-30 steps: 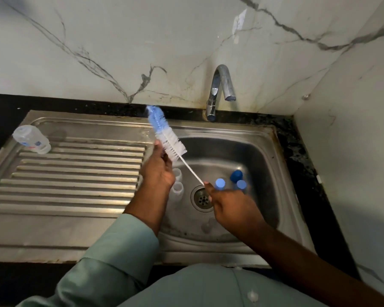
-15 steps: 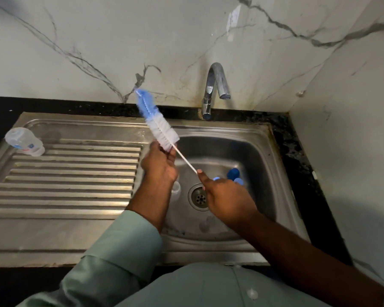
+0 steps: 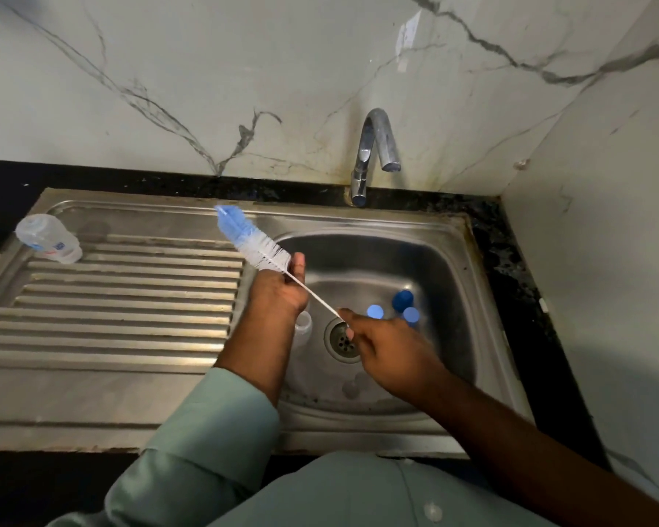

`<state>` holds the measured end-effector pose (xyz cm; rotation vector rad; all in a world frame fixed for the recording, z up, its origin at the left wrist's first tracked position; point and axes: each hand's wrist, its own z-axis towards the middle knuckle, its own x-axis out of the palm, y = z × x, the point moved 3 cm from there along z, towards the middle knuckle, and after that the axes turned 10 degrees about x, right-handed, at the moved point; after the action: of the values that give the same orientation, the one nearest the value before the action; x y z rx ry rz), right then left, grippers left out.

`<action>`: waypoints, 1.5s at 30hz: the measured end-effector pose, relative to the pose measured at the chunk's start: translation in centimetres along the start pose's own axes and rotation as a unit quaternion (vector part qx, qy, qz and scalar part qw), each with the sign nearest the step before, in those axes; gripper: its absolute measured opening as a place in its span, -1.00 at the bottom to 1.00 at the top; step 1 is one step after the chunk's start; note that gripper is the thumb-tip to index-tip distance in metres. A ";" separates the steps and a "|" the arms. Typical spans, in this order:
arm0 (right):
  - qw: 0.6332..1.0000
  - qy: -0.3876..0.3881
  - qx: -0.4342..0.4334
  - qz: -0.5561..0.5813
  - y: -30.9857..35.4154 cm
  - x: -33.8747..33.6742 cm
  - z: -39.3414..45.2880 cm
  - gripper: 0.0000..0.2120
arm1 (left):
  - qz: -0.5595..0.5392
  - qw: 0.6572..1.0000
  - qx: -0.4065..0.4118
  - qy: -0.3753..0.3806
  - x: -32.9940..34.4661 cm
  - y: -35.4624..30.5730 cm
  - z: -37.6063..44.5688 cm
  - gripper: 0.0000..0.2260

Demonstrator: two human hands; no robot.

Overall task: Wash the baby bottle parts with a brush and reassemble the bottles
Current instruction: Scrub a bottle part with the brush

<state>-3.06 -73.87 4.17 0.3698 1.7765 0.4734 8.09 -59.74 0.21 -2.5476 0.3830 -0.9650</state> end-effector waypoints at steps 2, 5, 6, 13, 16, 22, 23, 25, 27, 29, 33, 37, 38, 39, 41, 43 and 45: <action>0.997 0.016 -0.016 0.069 -0.1 0.4 0.0 -0.79 | -0.032 0.999 -0.001 0.010 0.0 -1.1 0.7 -0.81; 0.979 0.078 0.032 0.185 -1.2 0.2 -0.6 -0.78 | 0.006 0.998 0.015 0.061 0.1 -3.1 2.2 -0.75; 0.973 0.087 0.049 0.207 -1.2 -0.2 -0.5 -0.80 | 0.029 0.996 0.017 0.079 0.4 -2.8 1.5 -0.75; 0.983 0.102 0.083 0.131 -1.4 -0.4 0.8 -0.79 | 0.025 0.995 -0.013 0.095 1.1 -2.0 0.0 -0.71; 0.986 0.103 0.073 0.104 -1.8 -0.3 -0.5 -0.78 | 0.087 0.992 -0.012 0.087 0.6 -3.1 0.8 -0.73; 0.941 0.145 0.179 0.250 -1.4 0.3 0.9 -0.74 | 0.047 0.995 -0.041 0.071 0.7 -1.3 -0.1 -0.74; 0.928 0.177 0.184 0.271 -1.9 0.3 0.1 -0.73 | 0.033 0.997 -0.036 0.067 0.7 -2.4 0.6 -0.72; 0.903 0.228 0.184 0.314 -2.3 0.1 -1.0 -0.73 | 0.058 0.994 -0.029 0.086 0.6 -2.8 0.6 -0.68; 0.888 0.235 0.194 0.345 -2.1 -0.1 -0.8 -0.71 | 0.128 0.985 -0.034 0.115 -0.1 -0.7 -0.4 -0.68; 0.874 0.223 0.208 0.378 -1.9 -0.3 0.0 -0.66 | 0.171 0.975 -0.057 0.130 -0.2 1.1 -1.3 -0.71; 0.856 0.229 0.214 0.411 -2.7 -0.4 -0.8 -0.68 | 0.116 0.988 -0.034 0.095 0.8 -1.8 0.4 -0.70; 0.854 0.210 0.210 0.427 -2.1 0.1 -0.8 -0.71 | 0.177 0.976 -0.029 0.125 0.5 0.5 -1.4 -0.76; 0.857 0.198 0.205 0.430 -1.9 0.3 -0.3 -0.72 | 0.193 0.971 -0.041 0.135 0.6 1.4 -2.3 -0.76; 0.861 0.189 0.199 0.429 -1.6 0.5 0.1 -0.72 | 0.183 0.973 -0.055 0.130 0.8 1.5 -2.8 -0.76; 0.877 0.170 0.189 0.409 -2.0 0.9 0.1 -0.72 | 0.136 0.983 -0.056 0.109 1.5 0.0 -2.0 -0.74; 0.905 0.151 0.175 0.358 -3.2 0.7 -0.8 -0.73 | 0.092 0.991 -0.046 0.090 1.8 -2.5 -1.0 -0.67; 0.943 0.128 0.151 0.267 -4.0 0.1 -1.3 -0.73 | 0.099 0.990 -0.051 0.083 1.4 -2.9 -1.0 -0.63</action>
<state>-4.33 -77.48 2.37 1.0631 2.0008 0.6500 8.72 -57.99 3.00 -2.4666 0.7354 -1.1080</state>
